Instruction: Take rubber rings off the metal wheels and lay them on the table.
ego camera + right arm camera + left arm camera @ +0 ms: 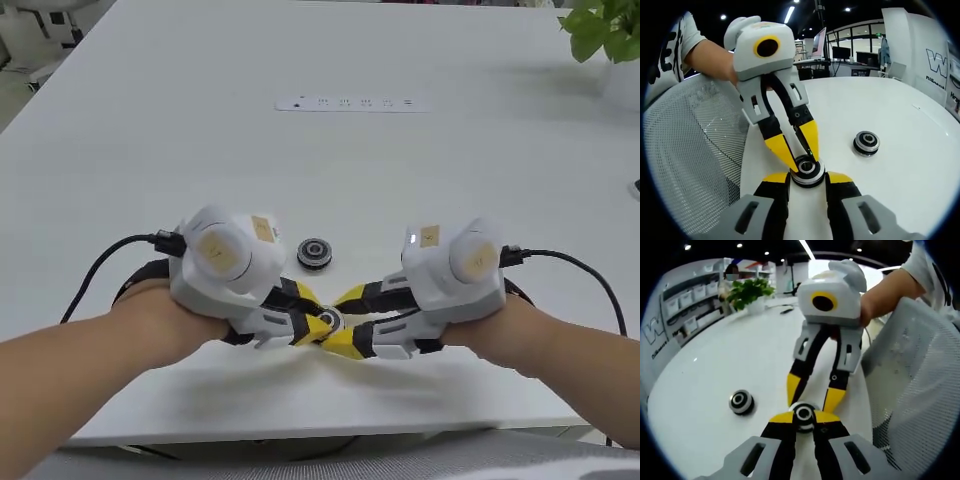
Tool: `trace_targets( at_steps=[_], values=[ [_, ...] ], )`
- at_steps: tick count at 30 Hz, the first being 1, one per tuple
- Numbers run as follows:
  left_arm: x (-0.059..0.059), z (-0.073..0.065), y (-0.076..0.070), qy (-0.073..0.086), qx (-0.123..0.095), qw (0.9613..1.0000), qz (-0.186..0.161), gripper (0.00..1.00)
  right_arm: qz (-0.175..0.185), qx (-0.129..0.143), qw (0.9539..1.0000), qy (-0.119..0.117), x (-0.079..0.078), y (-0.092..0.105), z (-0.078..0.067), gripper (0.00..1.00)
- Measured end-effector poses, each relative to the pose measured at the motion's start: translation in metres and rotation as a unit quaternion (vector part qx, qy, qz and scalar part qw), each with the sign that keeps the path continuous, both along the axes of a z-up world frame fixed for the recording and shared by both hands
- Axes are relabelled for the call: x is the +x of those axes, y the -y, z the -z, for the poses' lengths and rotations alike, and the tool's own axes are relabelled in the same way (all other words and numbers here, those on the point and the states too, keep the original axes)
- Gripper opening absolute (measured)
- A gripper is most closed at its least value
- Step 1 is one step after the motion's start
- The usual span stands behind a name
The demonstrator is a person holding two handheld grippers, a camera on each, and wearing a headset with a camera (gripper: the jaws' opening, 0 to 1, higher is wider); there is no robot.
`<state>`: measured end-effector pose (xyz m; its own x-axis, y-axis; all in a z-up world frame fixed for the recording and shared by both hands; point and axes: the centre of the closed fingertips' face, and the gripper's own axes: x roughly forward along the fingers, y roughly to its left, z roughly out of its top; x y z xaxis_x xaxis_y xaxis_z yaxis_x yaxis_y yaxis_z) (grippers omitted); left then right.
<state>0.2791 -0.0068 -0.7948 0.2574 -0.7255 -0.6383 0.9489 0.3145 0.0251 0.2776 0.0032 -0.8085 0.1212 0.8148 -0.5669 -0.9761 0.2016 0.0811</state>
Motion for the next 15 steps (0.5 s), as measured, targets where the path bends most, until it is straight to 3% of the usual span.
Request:
trace_targets(
  at_steps=[15],
  values=[
    [0.0002, -0.0001, -0.0001, -0.001, -0.004, 1.0000, -0.004, 0.12, 0.008, -0.001, 0.9999, -0.008, -0.0013, 0.0036, -0.0005, 0.22]
  ],
)
